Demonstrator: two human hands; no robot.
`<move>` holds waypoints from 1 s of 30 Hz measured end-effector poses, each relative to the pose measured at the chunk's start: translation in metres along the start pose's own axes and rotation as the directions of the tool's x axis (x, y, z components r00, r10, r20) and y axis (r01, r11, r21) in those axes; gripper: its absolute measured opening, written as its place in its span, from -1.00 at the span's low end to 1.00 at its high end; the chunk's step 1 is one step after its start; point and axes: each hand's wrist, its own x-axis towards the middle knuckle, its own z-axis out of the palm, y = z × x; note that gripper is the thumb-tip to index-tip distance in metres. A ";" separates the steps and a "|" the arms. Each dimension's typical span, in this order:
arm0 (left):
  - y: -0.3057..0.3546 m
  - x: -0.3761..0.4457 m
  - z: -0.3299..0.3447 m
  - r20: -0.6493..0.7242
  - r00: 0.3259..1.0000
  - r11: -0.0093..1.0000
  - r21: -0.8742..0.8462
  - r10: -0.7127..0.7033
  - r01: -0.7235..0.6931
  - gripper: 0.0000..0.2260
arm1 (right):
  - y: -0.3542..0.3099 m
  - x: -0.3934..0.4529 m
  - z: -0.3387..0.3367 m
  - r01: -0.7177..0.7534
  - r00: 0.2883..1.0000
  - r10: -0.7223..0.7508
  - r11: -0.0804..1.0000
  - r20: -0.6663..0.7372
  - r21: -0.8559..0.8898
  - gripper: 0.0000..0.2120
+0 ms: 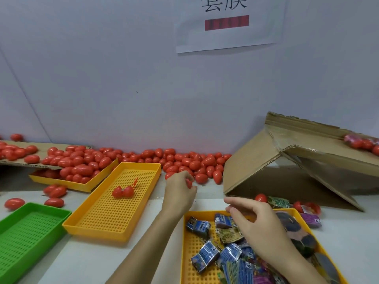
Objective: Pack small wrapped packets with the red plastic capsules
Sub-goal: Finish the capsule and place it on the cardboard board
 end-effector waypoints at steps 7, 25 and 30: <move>0.018 0.035 0.031 0.165 0.973 0.928 0.313 0.158 -0.204 -0.82 | 0.001 0.000 0.000 -0.008 1.000 0.008 1.000 0.003 -0.002 -0.74; 0.035 -0.051 -0.009 0.067 0.998 0.911 -0.411 -0.016 0.042 -0.91 | 0.001 0.000 -0.002 0.042 0.999 -0.042 0.999 -0.023 -0.004 -0.78; 0.046 -0.078 -0.024 0.391 0.913 0.250 -0.878 -0.116 0.408 -0.78 | -0.004 -0.001 0.000 0.101 0.994 -0.100 0.995 -0.052 0.015 -0.81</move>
